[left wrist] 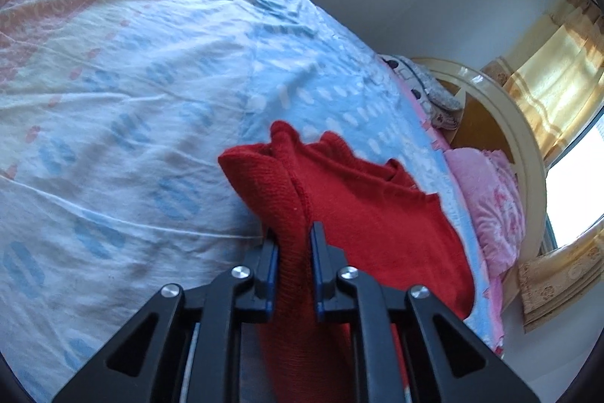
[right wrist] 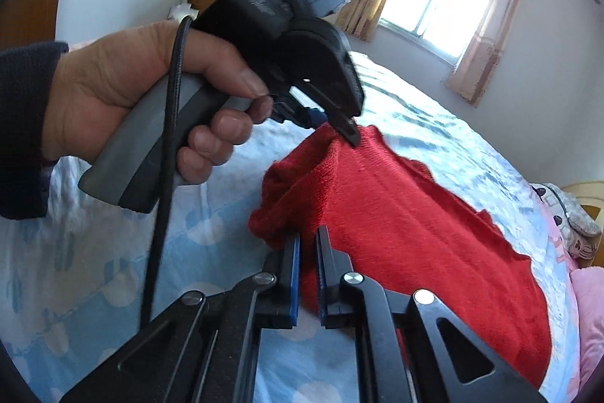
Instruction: Fold small clothes
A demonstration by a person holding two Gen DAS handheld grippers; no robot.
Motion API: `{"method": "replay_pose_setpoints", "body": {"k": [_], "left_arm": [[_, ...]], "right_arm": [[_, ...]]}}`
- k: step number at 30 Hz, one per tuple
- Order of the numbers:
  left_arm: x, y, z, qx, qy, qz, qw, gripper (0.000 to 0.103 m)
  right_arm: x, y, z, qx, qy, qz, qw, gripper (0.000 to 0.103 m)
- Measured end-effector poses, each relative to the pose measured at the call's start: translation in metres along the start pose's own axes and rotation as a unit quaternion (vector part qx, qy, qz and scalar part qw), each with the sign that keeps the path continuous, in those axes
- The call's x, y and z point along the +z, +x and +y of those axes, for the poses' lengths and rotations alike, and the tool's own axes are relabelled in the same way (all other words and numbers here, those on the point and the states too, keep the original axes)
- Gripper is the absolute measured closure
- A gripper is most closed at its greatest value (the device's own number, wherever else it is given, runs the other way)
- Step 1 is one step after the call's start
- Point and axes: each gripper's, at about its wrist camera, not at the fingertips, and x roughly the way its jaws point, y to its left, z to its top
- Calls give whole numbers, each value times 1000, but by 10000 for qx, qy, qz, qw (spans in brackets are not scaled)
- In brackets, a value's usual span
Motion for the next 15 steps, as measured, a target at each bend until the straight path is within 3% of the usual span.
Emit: {"method": "replay_pose_setpoints", "body": {"k": [15], "left_arm": [[21,7,-68,-440,54,-223,9988,88]], "right_arm": [[-18,-44,-73,-279,737,-345,9963,98]]}}
